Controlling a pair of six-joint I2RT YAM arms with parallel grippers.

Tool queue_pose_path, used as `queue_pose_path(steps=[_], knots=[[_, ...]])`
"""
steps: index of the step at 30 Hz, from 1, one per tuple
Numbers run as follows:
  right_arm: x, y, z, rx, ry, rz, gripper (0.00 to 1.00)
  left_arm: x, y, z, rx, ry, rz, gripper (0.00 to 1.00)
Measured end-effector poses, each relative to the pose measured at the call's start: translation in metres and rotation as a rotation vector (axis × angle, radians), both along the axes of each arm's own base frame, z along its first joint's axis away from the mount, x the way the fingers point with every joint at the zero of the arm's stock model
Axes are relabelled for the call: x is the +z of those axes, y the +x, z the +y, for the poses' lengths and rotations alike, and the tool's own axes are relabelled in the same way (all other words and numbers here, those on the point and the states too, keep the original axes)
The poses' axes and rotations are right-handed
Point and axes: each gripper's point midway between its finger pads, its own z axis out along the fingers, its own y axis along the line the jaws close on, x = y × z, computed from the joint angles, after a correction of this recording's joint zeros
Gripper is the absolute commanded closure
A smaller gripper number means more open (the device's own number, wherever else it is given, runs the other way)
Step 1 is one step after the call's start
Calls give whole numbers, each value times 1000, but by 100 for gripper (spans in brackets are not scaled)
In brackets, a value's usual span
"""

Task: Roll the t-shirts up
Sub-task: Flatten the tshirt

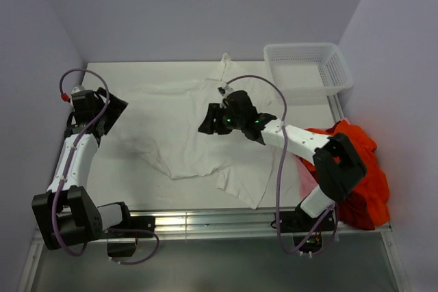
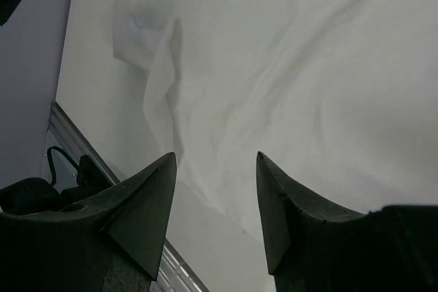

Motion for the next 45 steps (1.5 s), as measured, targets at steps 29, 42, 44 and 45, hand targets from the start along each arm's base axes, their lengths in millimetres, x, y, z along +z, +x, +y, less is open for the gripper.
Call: queue_pose_path(steps=[29, 42, 44, 45], knots=[[-90, -4, 213, 200, -95, 28, 47, 33, -51, 9, -57, 86, -19, 9], [-99, -11, 222, 211, -108, 35, 100, 38, -56, 12, -63, 135, -26, 9], [-100, -12, 223, 218, -102, 25, 100, 38, -57, 12, -64, 136, -24, 9], [-101, -14, 224, 224, -98, 17, 100, 38, -57, 13, -65, 138, -24, 9]])
